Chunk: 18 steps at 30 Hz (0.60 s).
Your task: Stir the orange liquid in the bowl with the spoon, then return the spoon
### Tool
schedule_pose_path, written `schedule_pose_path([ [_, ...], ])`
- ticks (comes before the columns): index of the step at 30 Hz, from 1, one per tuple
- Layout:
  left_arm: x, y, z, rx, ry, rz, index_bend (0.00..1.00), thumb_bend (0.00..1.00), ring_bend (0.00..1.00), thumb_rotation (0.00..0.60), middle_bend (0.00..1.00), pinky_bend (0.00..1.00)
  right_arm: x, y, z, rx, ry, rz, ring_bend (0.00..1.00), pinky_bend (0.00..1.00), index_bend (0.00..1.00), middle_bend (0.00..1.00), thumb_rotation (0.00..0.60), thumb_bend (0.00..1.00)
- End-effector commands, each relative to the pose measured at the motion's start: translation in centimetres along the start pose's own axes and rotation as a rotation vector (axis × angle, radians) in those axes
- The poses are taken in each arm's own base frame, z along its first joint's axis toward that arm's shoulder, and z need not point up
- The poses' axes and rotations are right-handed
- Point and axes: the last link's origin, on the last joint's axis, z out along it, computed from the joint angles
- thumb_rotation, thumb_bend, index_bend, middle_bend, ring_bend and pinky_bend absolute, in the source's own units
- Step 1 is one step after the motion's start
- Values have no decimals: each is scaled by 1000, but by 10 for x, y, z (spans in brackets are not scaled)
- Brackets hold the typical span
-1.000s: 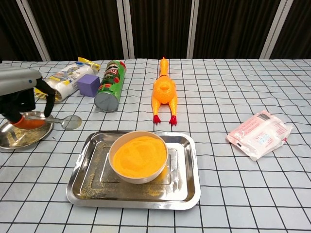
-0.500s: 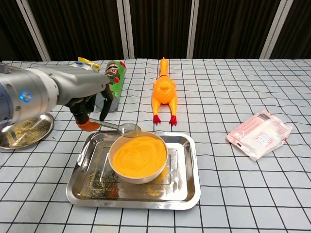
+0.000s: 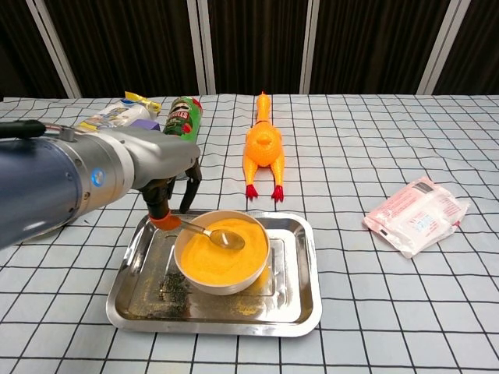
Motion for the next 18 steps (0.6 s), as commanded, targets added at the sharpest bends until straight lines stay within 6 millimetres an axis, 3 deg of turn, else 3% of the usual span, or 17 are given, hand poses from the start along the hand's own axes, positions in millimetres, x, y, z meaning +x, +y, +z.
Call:
schedule_pose_path([
  [1,-1,5,1,-15,15,-28,471,449,981,600,1000,973,0,0,-1,0,0,-1,0,0,0,0,600,405],
  [9,2,-1,-10,-50,61,-72,452,342,978,600,1000,973,1,1,-1,-2,3,5,0,0,0,0,600,405],
  [18,-16,-47,-20,-55,181,-5,484,286,988,600,1000,973,1,0,-1,1,1,3,0,0,0,0,600,404],
])
